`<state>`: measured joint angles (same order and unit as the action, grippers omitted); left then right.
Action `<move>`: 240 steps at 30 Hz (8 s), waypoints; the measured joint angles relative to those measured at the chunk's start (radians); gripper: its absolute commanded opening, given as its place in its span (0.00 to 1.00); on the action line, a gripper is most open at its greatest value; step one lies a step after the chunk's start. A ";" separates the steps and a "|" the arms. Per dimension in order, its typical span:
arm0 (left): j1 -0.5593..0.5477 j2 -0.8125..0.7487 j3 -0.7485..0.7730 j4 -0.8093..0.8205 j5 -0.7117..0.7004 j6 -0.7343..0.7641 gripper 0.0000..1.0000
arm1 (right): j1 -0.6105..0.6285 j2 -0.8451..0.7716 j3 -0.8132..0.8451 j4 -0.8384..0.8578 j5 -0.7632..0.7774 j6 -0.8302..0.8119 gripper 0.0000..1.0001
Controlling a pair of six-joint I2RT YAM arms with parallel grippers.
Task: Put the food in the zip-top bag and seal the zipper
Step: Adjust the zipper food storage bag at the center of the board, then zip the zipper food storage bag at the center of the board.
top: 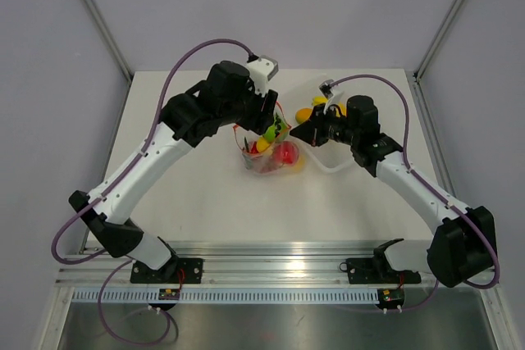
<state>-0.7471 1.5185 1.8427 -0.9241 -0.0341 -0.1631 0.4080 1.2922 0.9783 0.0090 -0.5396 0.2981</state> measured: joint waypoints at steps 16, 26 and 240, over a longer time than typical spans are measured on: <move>-0.058 0.116 -0.053 0.097 0.156 0.381 0.64 | 0.000 -0.039 0.017 -0.085 0.007 -0.116 0.00; -0.061 0.186 -0.072 0.103 0.170 0.370 0.00 | 0.000 -0.049 0.041 -0.105 0.010 -0.130 0.28; 0.589 -0.402 -0.762 0.345 0.684 0.177 0.02 | 0.383 0.447 0.546 -0.339 0.208 -0.722 0.20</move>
<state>-0.1581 1.1168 1.0805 -0.5789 0.6495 0.0139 0.7914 1.7393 1.5242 -0.3302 -0.3321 -0.4240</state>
